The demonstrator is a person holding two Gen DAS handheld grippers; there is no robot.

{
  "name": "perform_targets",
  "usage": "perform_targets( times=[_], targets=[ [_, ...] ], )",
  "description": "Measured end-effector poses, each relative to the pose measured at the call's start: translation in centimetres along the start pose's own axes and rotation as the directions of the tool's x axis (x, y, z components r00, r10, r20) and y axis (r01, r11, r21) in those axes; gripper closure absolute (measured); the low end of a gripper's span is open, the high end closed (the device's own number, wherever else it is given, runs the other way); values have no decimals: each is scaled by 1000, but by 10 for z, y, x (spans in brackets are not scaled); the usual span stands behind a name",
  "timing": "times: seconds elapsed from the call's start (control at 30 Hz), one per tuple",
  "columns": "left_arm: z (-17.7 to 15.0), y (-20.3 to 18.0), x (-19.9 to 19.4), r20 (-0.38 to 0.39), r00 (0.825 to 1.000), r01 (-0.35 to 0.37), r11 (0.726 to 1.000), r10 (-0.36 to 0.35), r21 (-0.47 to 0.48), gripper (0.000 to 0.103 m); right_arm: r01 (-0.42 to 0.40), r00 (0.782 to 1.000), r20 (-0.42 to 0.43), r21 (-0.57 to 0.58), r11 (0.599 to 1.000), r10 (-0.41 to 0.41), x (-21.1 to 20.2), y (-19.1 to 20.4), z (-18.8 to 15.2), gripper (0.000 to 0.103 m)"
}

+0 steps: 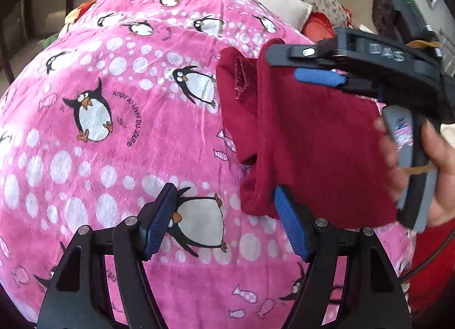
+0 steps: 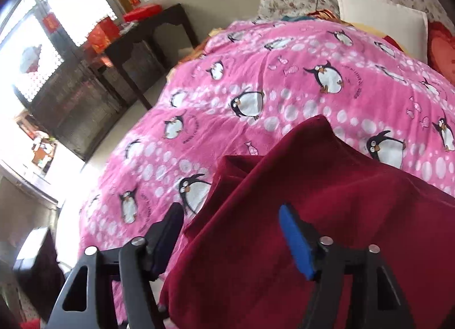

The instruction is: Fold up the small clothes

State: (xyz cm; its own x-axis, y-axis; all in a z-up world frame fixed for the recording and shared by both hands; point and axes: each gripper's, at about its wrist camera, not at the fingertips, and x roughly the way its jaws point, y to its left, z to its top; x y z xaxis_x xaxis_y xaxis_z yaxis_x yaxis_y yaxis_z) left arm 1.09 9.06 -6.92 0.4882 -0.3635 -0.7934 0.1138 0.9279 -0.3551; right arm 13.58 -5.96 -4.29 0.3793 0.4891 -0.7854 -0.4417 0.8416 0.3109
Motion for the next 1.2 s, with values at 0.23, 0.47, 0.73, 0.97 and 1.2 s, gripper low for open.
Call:
perform_targets(
  times=[0.23,0.47,0.73,0.97,1.2],
  targets=[
    [-1,0,0,5,1000,-10,999,11,-31,30,43,998,-54,-4,999,-43,37,11,9,34],
    [6,4,-16,55,994,104,992,-100,-78,23,19,997,-75,9,1000,-18,39,4,10,33],
    [10,-3,14,-8,998,64,995,-65,-80,21,47,990,-131,-11,999,-48,45,2,13,31],
    [13,-3,22,41,996,83,989,-78,-124,11,77,986,-140,-72,994,-86,69,16,10,8],
    [14,-21,20,59,981,188,979,-184,-75,57,128,990,-28,-182,975,-135,42,14,-4,70]
  ],
)
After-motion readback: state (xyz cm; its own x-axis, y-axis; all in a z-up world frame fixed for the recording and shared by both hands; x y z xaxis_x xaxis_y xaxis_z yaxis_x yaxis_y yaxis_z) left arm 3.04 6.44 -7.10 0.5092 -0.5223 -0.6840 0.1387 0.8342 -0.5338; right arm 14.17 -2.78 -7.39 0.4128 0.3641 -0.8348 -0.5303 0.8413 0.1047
